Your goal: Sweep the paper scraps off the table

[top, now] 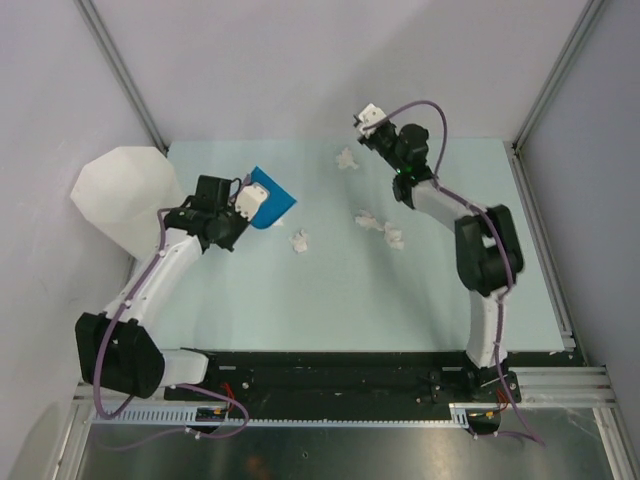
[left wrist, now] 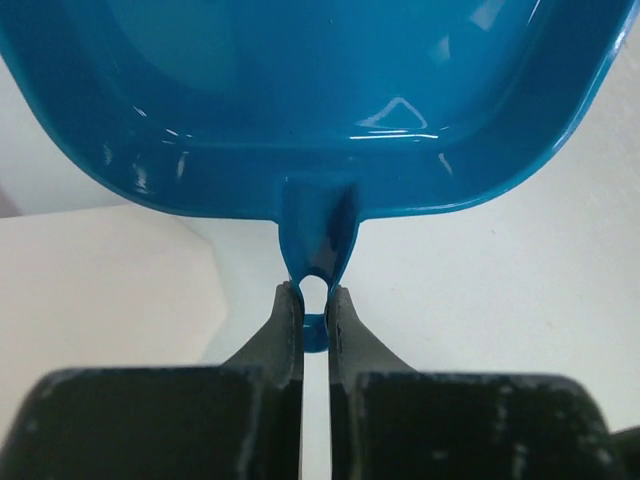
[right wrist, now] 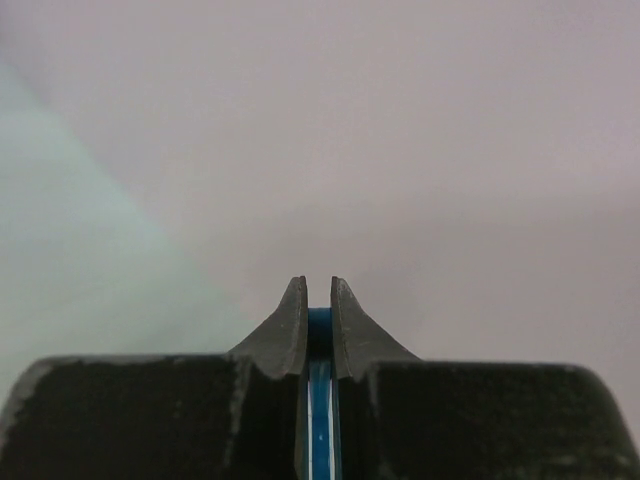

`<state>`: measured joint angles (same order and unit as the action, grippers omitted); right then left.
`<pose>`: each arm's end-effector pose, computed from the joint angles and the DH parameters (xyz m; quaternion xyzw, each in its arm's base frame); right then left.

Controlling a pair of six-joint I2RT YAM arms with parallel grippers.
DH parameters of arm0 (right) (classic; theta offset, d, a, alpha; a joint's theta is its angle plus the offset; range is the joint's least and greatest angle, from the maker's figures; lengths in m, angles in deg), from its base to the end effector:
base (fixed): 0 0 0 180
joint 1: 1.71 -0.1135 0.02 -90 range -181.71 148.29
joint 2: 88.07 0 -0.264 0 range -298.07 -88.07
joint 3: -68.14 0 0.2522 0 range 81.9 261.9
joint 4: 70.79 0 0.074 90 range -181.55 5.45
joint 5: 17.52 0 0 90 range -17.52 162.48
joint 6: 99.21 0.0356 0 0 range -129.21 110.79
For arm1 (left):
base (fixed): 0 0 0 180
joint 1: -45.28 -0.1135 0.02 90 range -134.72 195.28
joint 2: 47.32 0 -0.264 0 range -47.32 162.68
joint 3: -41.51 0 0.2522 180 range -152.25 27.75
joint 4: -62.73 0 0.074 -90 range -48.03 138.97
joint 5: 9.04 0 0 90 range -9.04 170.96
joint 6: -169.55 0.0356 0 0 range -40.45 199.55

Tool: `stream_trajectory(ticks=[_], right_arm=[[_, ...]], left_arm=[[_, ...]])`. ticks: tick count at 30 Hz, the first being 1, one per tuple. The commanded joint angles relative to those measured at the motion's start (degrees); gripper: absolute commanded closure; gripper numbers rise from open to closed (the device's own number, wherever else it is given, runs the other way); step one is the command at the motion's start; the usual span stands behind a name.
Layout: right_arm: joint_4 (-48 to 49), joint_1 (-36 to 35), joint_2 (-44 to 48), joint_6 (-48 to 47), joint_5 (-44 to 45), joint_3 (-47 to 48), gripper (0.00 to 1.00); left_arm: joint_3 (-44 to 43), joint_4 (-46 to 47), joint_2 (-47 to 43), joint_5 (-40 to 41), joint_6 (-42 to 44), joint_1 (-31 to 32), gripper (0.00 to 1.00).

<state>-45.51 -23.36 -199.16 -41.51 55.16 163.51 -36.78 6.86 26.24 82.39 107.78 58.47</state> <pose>0.4276 0.1811 0.3094 -0.3920 0.5168 0.0268 0.7606 0.2586 -0.0597 0.3022 0.3296 0.8835 0.0552 0.3282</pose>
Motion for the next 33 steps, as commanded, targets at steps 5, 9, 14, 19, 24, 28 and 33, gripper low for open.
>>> stream_trajectory(ticks=[5, 9, 14, 19, 24, 28, 33], right_arm=[[-11.0, 0.7, -33.0, -7.8, -7.5, 42.6, 1.0], [-20.7, 0.1, -38.0, -14.1, -13.3, 49.0, 1.0], [-26.0, -1.1, -35.0, -19.4, -19.1, 39.9, 1.0], [-19.0, -4.3, -23.0, -19.1, -22.4, 20.5, 1.0], [-15.9, -8.0, -13.6, -19.0, -21.8, 2.8, 1.0], [-19.5, -10.6, -8.1, -15.1, -19.9, -2.0, 1.0], [-14.4, -13.8, -3.4, -5.1, -10.8, -5.1, 1.0]], left_arm=[[4.7, -2.5, 4.9, -5.8, -1.9, -0.4, 1.0], [7.1, -2.6, 8.3, -5.5, -0.9, -0.4, 1.0], [10.1, -4.0, 10.9, -6.9, 2.3, -0.3, 1.0], [13.2, -4.8, 13.9, -7.3, 6.0, 0.3, 1.0], [15.3, -4.9, 15.3, -6.5, 8.3, 0.7, 1.0], [16.5, -5.8, 13.6, -5.3, 10.0, 0.7, 1.0], [15.7, -8.0, 13.7, -3.9, 11.6, 0.8, 1.0]])
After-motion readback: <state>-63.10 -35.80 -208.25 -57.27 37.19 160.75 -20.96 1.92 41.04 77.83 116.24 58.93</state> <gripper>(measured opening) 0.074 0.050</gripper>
